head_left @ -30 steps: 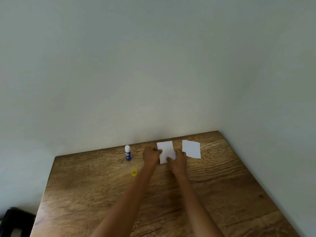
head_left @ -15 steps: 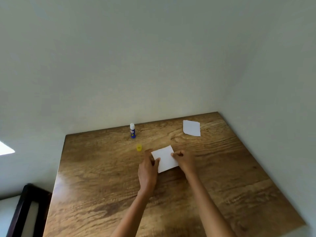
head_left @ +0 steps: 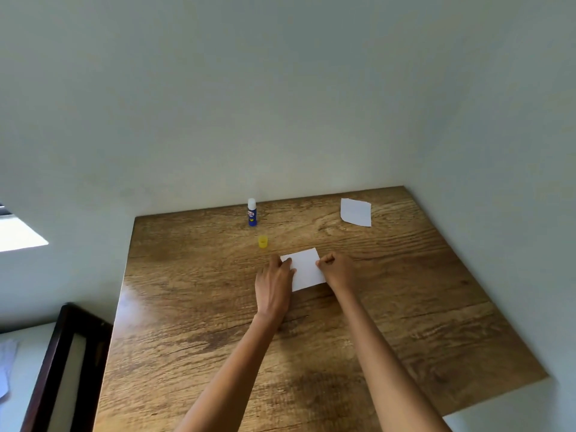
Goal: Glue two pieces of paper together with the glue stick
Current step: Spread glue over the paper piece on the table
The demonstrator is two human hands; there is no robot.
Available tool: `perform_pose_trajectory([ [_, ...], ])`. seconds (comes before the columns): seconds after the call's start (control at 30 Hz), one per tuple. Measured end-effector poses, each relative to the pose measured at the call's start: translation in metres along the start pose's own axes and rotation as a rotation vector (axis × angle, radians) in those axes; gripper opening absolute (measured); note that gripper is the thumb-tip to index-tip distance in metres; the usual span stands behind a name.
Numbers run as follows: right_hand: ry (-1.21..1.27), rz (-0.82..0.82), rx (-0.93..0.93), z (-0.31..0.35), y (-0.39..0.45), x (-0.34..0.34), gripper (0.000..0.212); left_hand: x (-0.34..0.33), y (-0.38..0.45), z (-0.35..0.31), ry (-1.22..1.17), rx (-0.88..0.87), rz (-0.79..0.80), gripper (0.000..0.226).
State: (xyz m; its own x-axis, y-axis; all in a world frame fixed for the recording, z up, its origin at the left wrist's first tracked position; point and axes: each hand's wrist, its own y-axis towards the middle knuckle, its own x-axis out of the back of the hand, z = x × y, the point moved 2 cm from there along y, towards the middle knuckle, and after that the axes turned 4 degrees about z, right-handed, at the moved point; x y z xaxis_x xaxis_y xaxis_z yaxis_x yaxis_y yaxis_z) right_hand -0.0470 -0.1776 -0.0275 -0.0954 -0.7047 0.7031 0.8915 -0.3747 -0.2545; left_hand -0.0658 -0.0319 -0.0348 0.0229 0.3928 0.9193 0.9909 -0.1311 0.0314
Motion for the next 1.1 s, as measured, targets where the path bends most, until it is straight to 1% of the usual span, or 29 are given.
perform_pose_trajectory([
  [0.07, 0.048, -0.05, 0.0, 0.003, -0.003, 0.001, 0.017, 0.001, -0.002, 0.0, -0.03, 0.007, -0.048, 0.026],
  [0.13, 0.12, -0.133, 0.034, 0.01, -0.007, 0.002, 0.016, 0.005, -0.003, 0.001, -0.126, 0.038, -0.117, 0.023],
  [0.2, 0.168, -0.169, 0.153, 0.027, -0.008, -0.003, 0.011, 0.013, -0.002, 0.004, -0.262, 0.087, -0.223, 0.016],
  [0.27, 0.236, -0.134, 0.291, 0.052, -0.004, -0.012, 0.005, 0.023, 0.008, 0.013, -0.405, 0.165, -0.327, 0.011],
  [0.3, 0.257, -0.103, 0.344, 0.067, 0.001, -0.019, 0.007, 0.027, 0.015, 0.02, -0.472, 0.219, -0.358, 0.014],
  [0.37, 0.247, -0.012, 0.397, 0.095, 0.015, -0.032, 0.017, 0.034, 0.034, 0.035, -0.596, 0.314, -0.355, 0.029],
  [0.43, 0.198, 0.098, 0.405, 0.114, 0.032, -0.045, 0.029, 0.04, 0.056, 0.046, -0.682, 0.337, -0.3, 0.039],
  [0.47, 0.172, 0.151, 0.402, 0.12, 0.04, -0.052, 0.032, 0.043, 0.068, 0.051, -0.709, 0.315, -0.283, 0.037],
  [0.57, 0.13, 0.276, 0.401, 0.128, 0.058, -0.066, 0.035, 0.047, 0.095, 0.06, -0.784, 0.254, -0.244, 0.02],
  [0.63, 0.145, 0.295, 0.409, 0.128, 0.065, -0.073, 0.031, 0.047, 0.106, 0.062, -0.841, 0.253, -0.192, 0.025],
  [0.7, 0.169, 0.287, 0.422, 0.128, 0.068, -0.077, 0.027, 0.046, 0.112, 0.065, -0.84, 0.254, -0.198, 0.031],
  [0.8, 0.245, 0.263, 0.459, 0.127, 0.068, -0.077, 0.022, 0.048, 0.115, 0.065, -0.865, 0.298, -0.261, 0.015],
  [0.83, 0.296, 0.264, 0.474, 0.128, 0.067, -0.075, 0.021, 0.05, 0.115, 0.063, -0.892, 0.298, -0.282, 0.013],
  [0.97, 0.482, 0.34, 0.49, 0.121, 0.054, -0.06, 0.026, 0.055, 0.111, 0.046, -0.981, 0.254, -0.32, 0.017],
  [1.1, 0.638, 0.25, 0.451, 0.102, 0.038, -0.047, 0.029, 0.056, 0.097, 0.016, -1.061, 0.14, -0.331, 0.018],
])
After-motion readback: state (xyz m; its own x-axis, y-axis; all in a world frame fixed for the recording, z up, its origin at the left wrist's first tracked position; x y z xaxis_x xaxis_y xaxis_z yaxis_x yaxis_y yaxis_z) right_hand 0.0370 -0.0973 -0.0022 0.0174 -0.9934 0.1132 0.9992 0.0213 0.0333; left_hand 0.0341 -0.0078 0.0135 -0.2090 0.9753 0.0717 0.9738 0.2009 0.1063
